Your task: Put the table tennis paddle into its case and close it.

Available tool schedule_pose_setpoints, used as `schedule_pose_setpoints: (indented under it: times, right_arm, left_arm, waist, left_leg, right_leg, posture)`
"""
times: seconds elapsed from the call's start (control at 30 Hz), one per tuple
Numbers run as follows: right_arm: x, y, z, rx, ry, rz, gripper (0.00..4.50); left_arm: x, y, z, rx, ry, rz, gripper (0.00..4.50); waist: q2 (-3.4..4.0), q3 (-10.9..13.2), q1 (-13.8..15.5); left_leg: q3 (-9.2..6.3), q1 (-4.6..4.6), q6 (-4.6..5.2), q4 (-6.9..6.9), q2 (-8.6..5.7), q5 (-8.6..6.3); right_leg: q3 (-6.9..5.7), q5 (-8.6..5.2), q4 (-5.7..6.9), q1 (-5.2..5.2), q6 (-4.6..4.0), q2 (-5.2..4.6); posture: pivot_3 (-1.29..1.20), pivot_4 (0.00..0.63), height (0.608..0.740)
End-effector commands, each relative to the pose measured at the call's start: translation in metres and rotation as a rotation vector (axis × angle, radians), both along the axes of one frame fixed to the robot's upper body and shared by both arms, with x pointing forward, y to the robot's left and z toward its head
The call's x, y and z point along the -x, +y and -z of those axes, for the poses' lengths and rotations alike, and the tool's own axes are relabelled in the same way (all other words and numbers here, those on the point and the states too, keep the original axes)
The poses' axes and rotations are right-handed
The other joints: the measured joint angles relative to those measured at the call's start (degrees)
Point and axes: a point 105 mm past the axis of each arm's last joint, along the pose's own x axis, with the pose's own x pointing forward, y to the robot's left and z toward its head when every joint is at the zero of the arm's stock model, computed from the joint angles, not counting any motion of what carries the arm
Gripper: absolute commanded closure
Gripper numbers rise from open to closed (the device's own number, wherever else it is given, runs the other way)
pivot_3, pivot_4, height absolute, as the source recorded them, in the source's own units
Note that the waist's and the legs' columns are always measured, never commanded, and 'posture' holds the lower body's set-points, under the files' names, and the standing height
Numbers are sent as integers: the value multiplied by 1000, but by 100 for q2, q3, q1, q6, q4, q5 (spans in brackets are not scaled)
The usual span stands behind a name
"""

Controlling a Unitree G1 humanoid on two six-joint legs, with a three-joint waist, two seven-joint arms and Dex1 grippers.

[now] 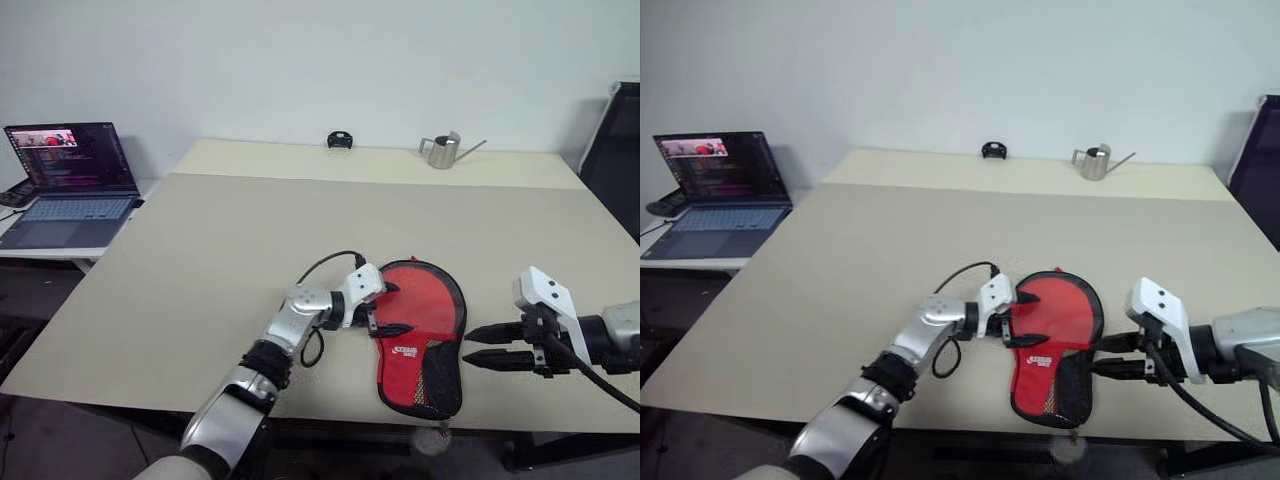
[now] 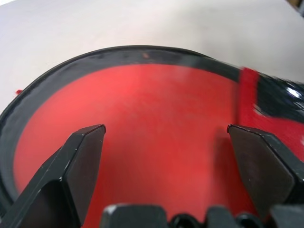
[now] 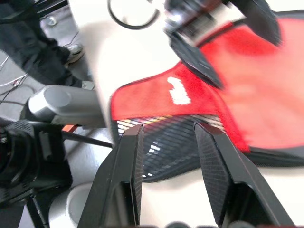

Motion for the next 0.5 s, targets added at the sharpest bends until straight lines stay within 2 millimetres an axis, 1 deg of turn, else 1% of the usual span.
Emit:
schedule_pose_setpoints:
  times: [0.03,0.13,0.17,0.23,0.4,0.5]
  right_arm:
    - [-15,-2,-5,-8,-66,14,2624]
    - [-31,-3,-7,-19,-128,34,2624]
    - [-41,-4,-10,-32,-181,54,2624]
    - [-54,-5,-11,-57,-244,76,2624]
    - [-81,-7,-13,-129,-365,115,2624]
    - [-89,-11,-14,-155,-357,115,2624]
  left_arm:
    - [4,16,-31,54,-41,27,0]
    - [7,36,-54,100,-53,12,0]
    - [10,48,-63,126,-44,3,0]
    - [16,65,-74,157,-27,-26,0]
    - [25,118,-81,179,-5,-208,0]
    - [29,143,-85,149,-35,-312,0]
  waist:
    - [3,3,-22]
    - [5,5,-17]
    - [4,5,-32]
    - [4,5,-61]
    - [12,9,-123]
    - [21,17,-106]
  left_leg:
    - [1,-1,0,0,3,0]
    - [-1,-2,0,6,3,0]
    - [0,-2,0,8,3,0]
    - [1,0,0,9,4,0]
    - [4,4,0,3,7,0]
    - [5,3,0,4,8,0]
  right_leg:
    - [1,-1,3,-4,-1,2]
    - [-1,-1,11,-4,-2,2]
    - [0,0,12,-4,-2,2]
    - [2,0,13,-2,-3,1]
    - [6,0,14,-6,-4,2]
    - [7,0,16,-7,-5,1]
  posture:
    - [0,150,740]
    - [0,150,740]
    - [0,150,740]
    - [0,150,740]
    - [0,150,740]
    - [0,150,740]
